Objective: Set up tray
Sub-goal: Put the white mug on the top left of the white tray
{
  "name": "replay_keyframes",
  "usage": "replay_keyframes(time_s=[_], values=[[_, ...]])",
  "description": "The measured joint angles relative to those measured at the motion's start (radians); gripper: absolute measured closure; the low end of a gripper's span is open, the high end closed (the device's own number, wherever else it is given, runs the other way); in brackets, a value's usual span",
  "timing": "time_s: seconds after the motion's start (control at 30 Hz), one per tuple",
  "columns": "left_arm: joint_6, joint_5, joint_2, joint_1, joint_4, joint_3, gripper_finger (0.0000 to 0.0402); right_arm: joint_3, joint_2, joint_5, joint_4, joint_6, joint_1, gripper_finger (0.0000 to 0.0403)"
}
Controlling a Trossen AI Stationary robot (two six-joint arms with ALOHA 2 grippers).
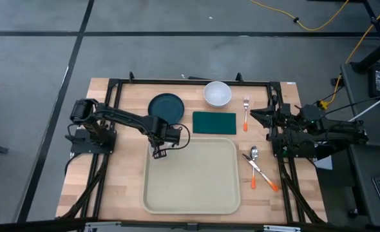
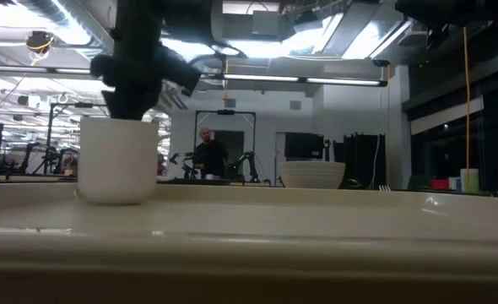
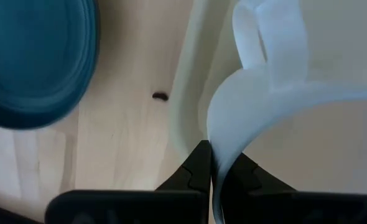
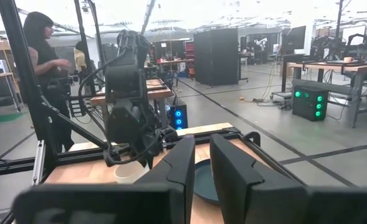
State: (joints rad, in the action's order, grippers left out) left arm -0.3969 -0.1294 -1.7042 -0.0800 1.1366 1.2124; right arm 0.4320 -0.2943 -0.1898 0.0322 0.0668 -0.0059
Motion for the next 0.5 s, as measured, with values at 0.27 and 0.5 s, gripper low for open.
replay_keyframes(time_s=[0.27,0.5], values=[[0.0,0.041,0.002,0.013,-0.037,-0.028,0.0378,0.0,0.0,0.0,0.008,0.002,0.0,0.0345],[0.013,0.014,0.001,0.017,-0.07,-0.025,0.0322,0.0,0.0,0.0,0.008,0.003,0.0,0.0345]])
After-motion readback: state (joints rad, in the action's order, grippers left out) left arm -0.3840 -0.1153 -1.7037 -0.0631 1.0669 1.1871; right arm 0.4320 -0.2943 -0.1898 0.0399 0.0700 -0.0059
